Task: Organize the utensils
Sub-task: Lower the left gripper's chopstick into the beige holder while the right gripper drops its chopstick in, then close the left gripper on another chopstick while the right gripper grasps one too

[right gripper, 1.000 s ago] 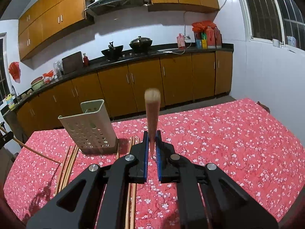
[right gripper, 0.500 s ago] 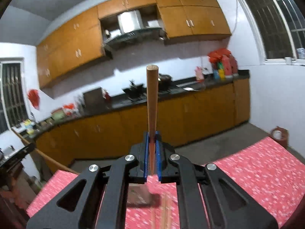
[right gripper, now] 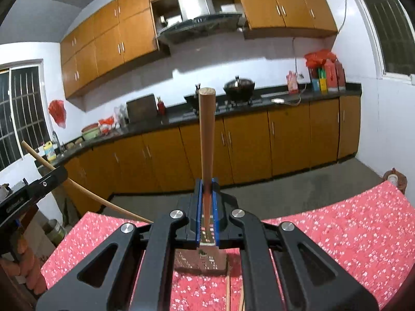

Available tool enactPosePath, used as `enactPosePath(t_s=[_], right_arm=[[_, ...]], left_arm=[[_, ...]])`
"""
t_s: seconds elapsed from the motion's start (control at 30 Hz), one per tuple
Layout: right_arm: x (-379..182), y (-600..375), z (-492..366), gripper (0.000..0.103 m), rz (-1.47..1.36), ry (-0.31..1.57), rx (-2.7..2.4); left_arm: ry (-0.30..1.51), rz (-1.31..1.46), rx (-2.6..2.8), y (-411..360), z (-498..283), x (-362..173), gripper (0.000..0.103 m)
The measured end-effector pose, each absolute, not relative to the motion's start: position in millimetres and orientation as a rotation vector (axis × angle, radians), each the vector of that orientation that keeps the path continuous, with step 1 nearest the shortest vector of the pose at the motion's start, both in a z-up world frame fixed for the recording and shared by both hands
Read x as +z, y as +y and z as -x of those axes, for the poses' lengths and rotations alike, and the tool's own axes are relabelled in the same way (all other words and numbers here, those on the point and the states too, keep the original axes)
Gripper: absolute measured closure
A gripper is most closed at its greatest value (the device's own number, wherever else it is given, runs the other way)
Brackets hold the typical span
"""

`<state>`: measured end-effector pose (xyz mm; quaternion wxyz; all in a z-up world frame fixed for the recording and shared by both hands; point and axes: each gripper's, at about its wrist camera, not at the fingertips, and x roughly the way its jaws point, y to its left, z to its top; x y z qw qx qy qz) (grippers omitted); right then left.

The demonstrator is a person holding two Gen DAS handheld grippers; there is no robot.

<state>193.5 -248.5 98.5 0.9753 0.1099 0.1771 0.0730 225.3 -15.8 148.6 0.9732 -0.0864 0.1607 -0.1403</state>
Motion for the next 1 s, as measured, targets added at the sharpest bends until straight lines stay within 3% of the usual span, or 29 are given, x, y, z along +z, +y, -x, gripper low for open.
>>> enactPosePath(t_s=[0.3, 0.4, 0.47, 0.53, 0.8, 1.0], right_arm=[[81.1, -241.4, -203.1, 0.095, -0.225, 0.43, 0.146], [82.8, -238.7, -202.8, 0.091, -0.219, 0.436, 0.153], [85.5, -239.7, -197.7, 0.07, -0.22, 0.422, 0.151], [91.7, -240.4, -189.9, 0.062, -0.222, 0.393, 0.148], [95.6, -270.7, -146.8, 0.062, -0.258, 0.327, 0.094], [24.9, -294.0, -147.3, 0.065, -0.256, 0.566, 0.012]], left_arm=[[0.447, 0.156, -0.279, -32.4, -255.4, 107.9, 0.095], [0.458, 0.16, -0.278, -30.8, -255.6, 103.4, 0.09], [0.447, 0.165, -0.275, -25.2, -250.4, 104.8, 0.082], [0.432, 0.172, -0.273, -21.9, -246.5, 107.8, 0.077], [0.348, 0.239, -0.245, 11.1, -203.0, 121.5, 0.071], [0.448, 0.212, -0.147, 37.8, -181.3, 83.4, 0.069]])
